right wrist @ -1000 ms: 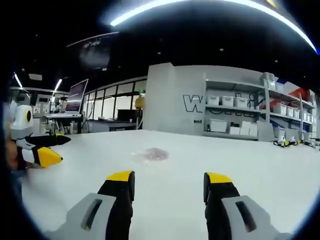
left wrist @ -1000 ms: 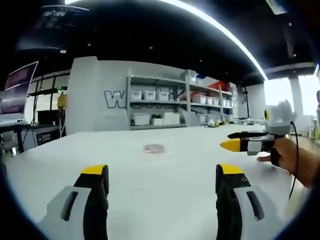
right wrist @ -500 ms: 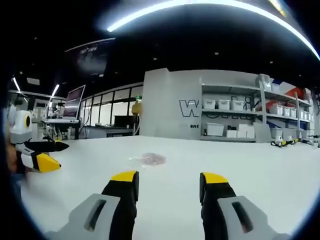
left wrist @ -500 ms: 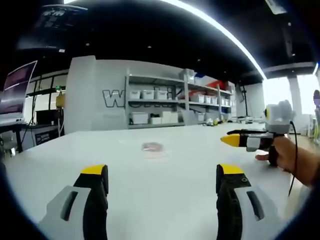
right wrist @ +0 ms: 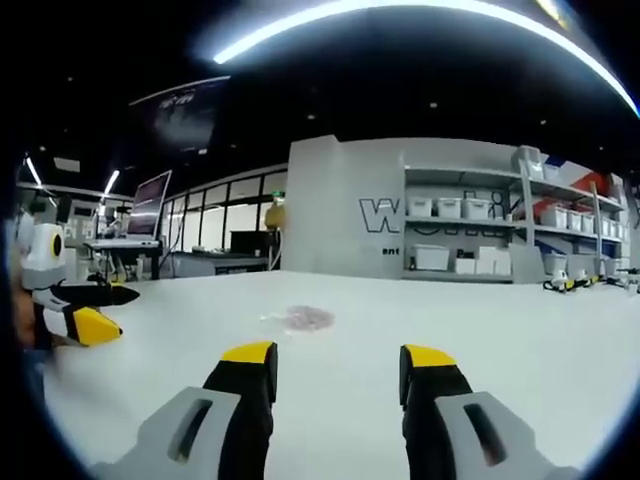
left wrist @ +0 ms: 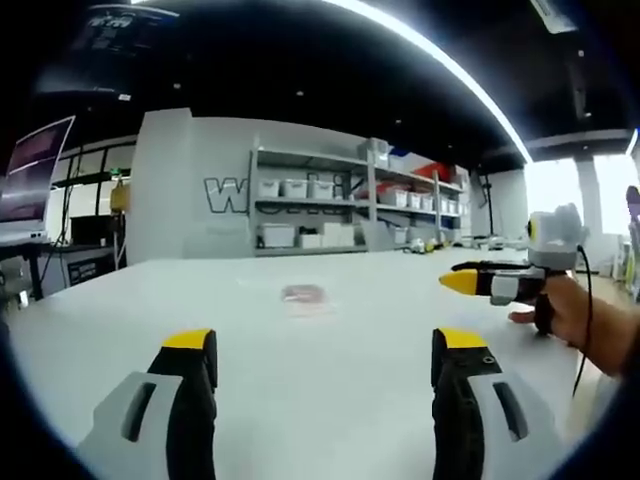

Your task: Open the resealable bag by pulling the two sides of the seal apart until the entire bag opening is separated and visibly accessible.

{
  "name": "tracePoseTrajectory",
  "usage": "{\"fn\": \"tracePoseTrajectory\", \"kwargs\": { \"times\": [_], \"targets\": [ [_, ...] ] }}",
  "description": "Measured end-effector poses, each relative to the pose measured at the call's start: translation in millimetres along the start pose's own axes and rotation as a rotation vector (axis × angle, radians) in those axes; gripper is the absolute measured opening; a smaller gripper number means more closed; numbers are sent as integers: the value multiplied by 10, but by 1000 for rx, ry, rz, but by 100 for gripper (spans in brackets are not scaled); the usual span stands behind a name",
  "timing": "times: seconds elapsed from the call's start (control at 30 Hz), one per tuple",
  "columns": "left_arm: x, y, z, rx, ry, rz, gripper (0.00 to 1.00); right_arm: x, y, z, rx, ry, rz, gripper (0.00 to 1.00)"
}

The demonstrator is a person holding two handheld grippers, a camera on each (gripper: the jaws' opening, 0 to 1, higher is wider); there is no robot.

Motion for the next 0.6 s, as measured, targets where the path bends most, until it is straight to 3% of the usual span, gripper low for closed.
{"fn": "tracePoseTrajectory", "kwargs": {
  "times": [0.6],
  "targets": [
    [4,-16,-5,9,-2,-12,84,47,-3,19,-2,21,-12,43]
  ]
}}
Point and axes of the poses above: the point that each gripper's makers call its tool centre point, and the gripper's own axes: z roughly forward along the fingers, x roughly to its left, y roughly out of its top, the point moved 3 cm from there along -z, roughly backward along the fingers, and after that the axes turned 13 degrees about -y, right-handed, at the moved point
